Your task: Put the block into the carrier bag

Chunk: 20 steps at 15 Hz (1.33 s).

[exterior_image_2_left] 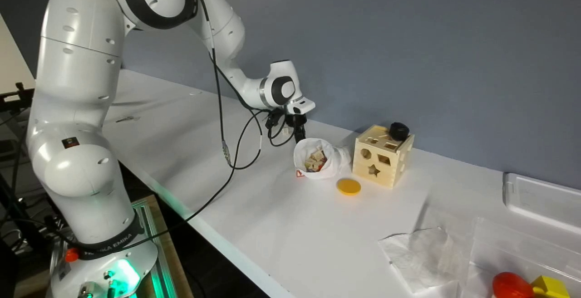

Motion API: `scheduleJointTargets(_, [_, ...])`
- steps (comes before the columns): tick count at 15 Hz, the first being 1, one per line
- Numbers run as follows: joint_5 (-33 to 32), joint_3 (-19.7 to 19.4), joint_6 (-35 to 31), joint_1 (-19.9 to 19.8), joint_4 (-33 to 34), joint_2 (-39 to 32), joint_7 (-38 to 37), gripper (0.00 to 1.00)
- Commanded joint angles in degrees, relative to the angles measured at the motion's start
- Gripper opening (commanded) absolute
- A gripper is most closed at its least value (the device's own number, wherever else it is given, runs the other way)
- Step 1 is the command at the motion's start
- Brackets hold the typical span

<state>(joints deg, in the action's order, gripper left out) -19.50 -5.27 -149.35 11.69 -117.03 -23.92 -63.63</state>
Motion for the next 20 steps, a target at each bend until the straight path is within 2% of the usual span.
scheduleJointTargets(1, [0.9,-0.2,-2.9,0.4,-2.5,0.7,2.3,1.00])
scheduleJointTargets(7, [3.1,0.8,5.7,0.0,-3.2,3.5,6.4,1.00])
scheduleJointTargets(12, [4.0,1.5,11.6,-0.4,-3.1,5.4,6.2,1.00])
scheduleJointTargets(15, [4.2,1.8,12.7,-0.6,-3.4,6.1,5.8,1.00])
scheduleJointTargets(20, [2.4,1.2,9.9,-0.1,-3.6,4.7,2.9,1.00])
